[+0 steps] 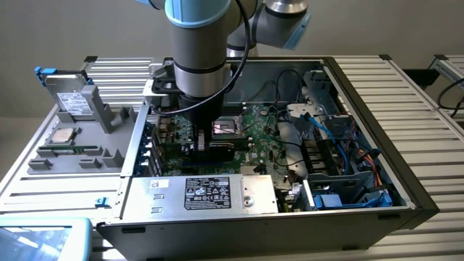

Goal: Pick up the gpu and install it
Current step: 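Insert the gpu into the slot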

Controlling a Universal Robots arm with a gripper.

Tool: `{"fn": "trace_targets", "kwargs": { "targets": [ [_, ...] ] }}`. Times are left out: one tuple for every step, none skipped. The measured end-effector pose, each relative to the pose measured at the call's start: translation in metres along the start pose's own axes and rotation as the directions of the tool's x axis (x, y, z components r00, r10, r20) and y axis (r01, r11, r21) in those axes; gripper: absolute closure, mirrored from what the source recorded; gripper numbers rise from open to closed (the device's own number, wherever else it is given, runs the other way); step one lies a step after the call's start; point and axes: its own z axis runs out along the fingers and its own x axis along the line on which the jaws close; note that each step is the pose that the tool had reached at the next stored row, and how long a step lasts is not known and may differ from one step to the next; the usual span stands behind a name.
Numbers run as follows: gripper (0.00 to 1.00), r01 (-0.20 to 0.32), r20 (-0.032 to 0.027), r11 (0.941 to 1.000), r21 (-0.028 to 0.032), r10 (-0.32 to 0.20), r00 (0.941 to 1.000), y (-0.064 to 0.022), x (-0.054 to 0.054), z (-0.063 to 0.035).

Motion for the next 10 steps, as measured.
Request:
{"fn": "trace_targets", "kwargs": {
  "targets": [
    [0.72, 0.0, 0.0, 1.0, 0.0, 0.0, 1.0, 0.0, 0.0, 0.0001],
    [0.72, 0.0, 0.0, 1.0, 0.0, 0.0, 1.0, 0.0, 0.0, 0.0001],
    [0.72, 0.0, 0.0, 1.0, 0.0, 0.0, 1.0, 0.0, 0.0, 0.0002],
    [0.72, 0.0, 0.0, 1.0, 0.0, 0.0, 1.0, 0.0, 0.0, 0.0002],
    [0.72, 0.0, 0.0, 1.0, 0.0, 0.0, 1.0, 0.0, 0.0, 0.0002],
    [0.72, 0.0, 0.0001, 1.0, 0.0, 0.0, 1.0, -0.0001, 0.0, 0.0002],
    [0.72, 0.0, 0.0001, 1.0, 0.0, 0.0, 1.0, -0.0002, 0.0, 0.0002],
    [0.72, -0.001, 0.0001, 1.0, 0.0, 0.001, 1.0, -0.0003, 0.0, 0.0002],
    [0.72, -0.001, 0.0002, 1.0, -0.0001, 0.001, 1.0, -0.0005, 0.0, 0.0002],
    [0.72, -0.001, 0.0, 1.0, -0.0001, 0.001, 1.0, -0.0008, 0.0, 0.0002]
  ]
}}
